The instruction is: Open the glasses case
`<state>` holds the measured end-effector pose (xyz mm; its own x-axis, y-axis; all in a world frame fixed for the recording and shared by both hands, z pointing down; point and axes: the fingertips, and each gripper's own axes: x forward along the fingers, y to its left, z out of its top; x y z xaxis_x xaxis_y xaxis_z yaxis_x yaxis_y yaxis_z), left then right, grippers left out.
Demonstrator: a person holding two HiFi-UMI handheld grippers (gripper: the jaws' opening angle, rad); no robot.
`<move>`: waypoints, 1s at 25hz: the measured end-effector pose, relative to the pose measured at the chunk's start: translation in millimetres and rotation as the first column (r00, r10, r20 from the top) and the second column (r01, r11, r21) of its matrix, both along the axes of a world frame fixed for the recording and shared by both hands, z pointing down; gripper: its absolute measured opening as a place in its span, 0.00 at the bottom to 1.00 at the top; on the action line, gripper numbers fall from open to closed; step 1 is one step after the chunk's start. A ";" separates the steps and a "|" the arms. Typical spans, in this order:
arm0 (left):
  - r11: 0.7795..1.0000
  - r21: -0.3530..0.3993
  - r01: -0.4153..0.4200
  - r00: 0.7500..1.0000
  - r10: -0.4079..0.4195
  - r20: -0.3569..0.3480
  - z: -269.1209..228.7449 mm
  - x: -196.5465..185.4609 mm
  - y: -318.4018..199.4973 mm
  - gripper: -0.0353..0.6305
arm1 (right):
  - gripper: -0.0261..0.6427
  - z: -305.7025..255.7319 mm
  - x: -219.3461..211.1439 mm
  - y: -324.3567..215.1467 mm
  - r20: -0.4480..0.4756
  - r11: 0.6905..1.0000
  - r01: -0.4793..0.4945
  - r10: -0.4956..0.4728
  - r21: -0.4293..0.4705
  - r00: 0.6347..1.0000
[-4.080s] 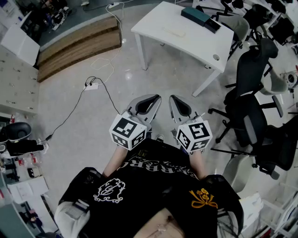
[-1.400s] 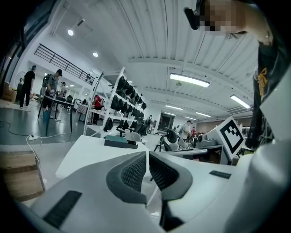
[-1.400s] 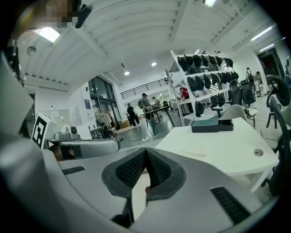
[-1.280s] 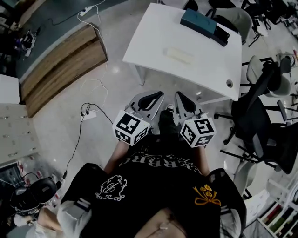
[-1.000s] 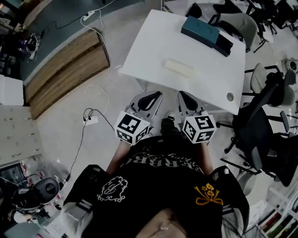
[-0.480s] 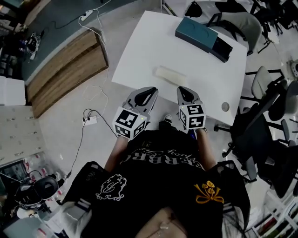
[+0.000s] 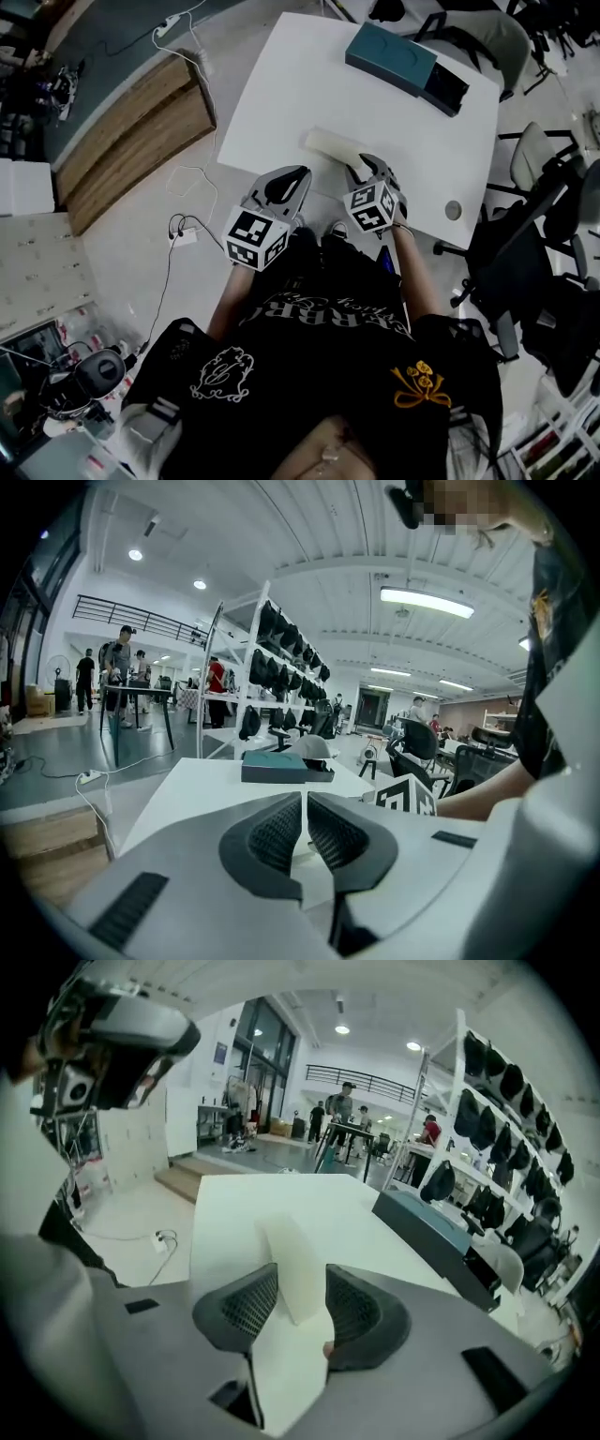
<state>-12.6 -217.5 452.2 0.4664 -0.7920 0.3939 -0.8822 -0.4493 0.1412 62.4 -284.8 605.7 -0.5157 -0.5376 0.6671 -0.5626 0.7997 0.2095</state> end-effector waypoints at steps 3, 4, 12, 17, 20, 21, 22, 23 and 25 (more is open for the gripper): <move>1.000 -0.011 -0.015 1.000 0.015 0.003 4.2 -3.0 -3.3 0.10 | 0.36 17.0 -4.1 -2.6 -0.086 0.999 0.031 -0.029 0.021 0.996; 1.000 -0.013 -0.022 1.000 0.022 0.006 5.2 -4.1 -4.4 0.10 | 0.37 23.2 -4.6 -2.5 -0.114 0.999 0.038 -0.036 0.019 0.993; 0.995 -0.054 -0.087 0.996 0.088 0.027 17.1 -25.7 -24.1 0.10 | 0.35 46.6 -5.3 -6.1 -0.247 0.999 0.012 -0.001 0.043 0.969; 0.985 -0.117 -0.124 0.990 0.130 0.046 45.0 -44.1 -36.3 0.10 | 0.33 46.2 -6.8 -8.5 -0.265 0.999 -0.027 0.036 0.036 0.964; 0.976 -0.154 -0.151 0.984 0.164 0.071 68.5 -51.2 -44.8 0.11 | 0.33 47.0 -5.5 -9.3 -0.277 0.998 -0.044 0.053 0.036 0.959; 0.974 -0.159 -0.159 0.982 0.173 0.079 76.6 -53.3 -48.5 0.11 | 0.33 47.0 -5.3 -9.8 -0.281 0.998 -0.050 0.058 0.036 0.958; 0.973 -0.162 -0.167 0.979 0.182 0.087 85.1 -55.5 -52.2 0.11 | 0.33 47.0 -5.5 -10.1 -0.284 0.998 -0.055 0.063 0.035 0.957; 0.970 -0.166 -0.176 0.976 0.193 0.096 94.2 -57.9 -55.8 0.11 | 0.33 46.9 -6.3 -10.1 -0.287 0.998 -0.061 0.068 0.034 0.955; 0.963 -0.183 -0.198 0.968 0.222 0.120 114.5 -62.4 -62.4 0.11 | 0.33 45.9 -9.1 -10.2 -0.291 0.997 -0.073 0.079 0.033 0.954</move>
<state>-75.0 -279.9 566.7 0.5466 -0.5992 0.5850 -0.7868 -0.6067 0.1137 53.3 -295.0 651.6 -0.2577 -0.5832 0.7703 -0.5333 0.7507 0.3900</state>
